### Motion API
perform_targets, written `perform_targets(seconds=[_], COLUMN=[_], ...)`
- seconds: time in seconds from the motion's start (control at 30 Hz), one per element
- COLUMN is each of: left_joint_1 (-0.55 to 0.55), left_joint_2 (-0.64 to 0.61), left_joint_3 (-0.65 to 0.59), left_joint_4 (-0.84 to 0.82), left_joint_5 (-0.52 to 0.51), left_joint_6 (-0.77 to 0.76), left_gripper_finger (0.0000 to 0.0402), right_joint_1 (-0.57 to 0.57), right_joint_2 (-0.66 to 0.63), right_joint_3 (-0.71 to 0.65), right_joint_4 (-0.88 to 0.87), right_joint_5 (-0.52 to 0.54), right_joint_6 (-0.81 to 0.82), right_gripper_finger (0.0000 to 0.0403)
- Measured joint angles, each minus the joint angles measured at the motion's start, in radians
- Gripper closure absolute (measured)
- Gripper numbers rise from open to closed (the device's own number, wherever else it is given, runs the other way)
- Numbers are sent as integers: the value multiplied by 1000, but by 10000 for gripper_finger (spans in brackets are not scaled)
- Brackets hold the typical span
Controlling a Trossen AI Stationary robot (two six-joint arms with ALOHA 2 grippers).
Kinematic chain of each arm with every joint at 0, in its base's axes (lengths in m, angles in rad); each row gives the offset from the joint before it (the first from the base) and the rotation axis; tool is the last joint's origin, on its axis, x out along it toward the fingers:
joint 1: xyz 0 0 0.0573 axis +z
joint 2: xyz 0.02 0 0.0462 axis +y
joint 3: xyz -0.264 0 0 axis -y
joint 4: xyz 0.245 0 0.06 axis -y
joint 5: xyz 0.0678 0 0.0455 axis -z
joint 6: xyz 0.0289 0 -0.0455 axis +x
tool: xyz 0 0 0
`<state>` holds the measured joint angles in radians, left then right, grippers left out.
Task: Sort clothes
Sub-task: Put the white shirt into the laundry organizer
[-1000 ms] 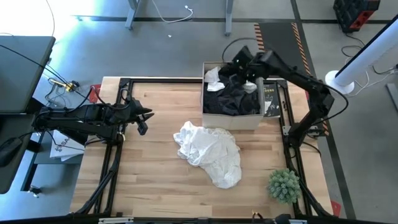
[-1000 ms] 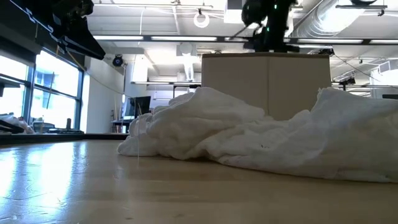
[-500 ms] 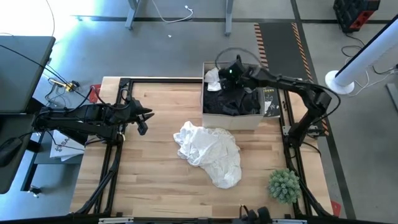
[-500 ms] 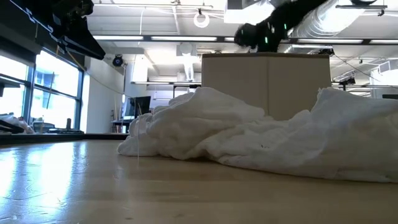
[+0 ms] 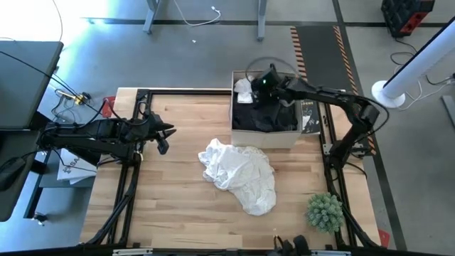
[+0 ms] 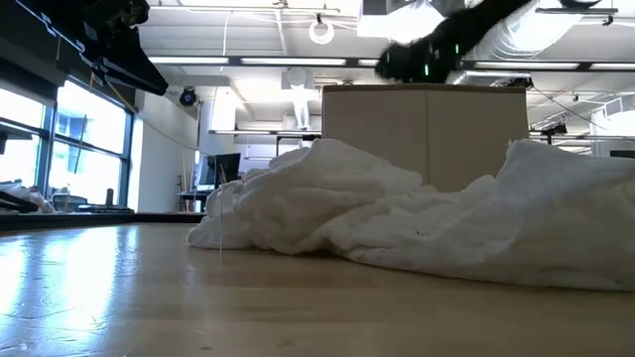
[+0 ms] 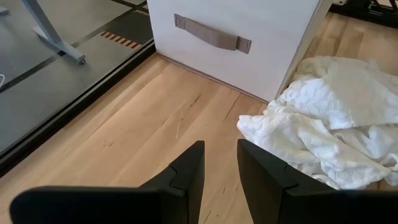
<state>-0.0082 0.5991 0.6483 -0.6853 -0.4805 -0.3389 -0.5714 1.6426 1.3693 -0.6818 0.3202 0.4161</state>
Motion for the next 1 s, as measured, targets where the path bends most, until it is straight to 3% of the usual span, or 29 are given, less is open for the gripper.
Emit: perform_targets(seconds=[0.1, 0.2, 0.4, 0.5, 0.63, 0.8, 1.0], left_joint_1=[0, 0, 0, 0, 0, 0, 0], left_joint_2=[0, 0, 0, 0, 0, 0, 0], left_joint_3=[0, 0, 0, 0, 0, 0, 0], left_joint_4=[-7, -7, -7, -7, -6, -4, 1], left_joint_5=[1, 1, 0, 0, 0, -1, -1], left_joint_6=[0, -8, -8, -9, -9, -8, -8], left_gripper_finger=[308, 308, 308, 308, 308, 308, 308], right_joint_1=[77, 208, 589, 779, 954, 1069, 1039], right_joint_2=[-31, -86, -126, -126, -113, -71, -26], right_joint_3=[90, 121, 83, 4, -164, -337, -386], right_joint_4=[-132, -154, -128, 10, 323, 675, 699], right_joint_5=[21, 22, 158, 224, 227, 236, 271], right_joint_6=[-35, -61, -79, -53, 19, 20, 55], right_gripper_finger=[254, 254, 254, 254, 254, 252, 207])
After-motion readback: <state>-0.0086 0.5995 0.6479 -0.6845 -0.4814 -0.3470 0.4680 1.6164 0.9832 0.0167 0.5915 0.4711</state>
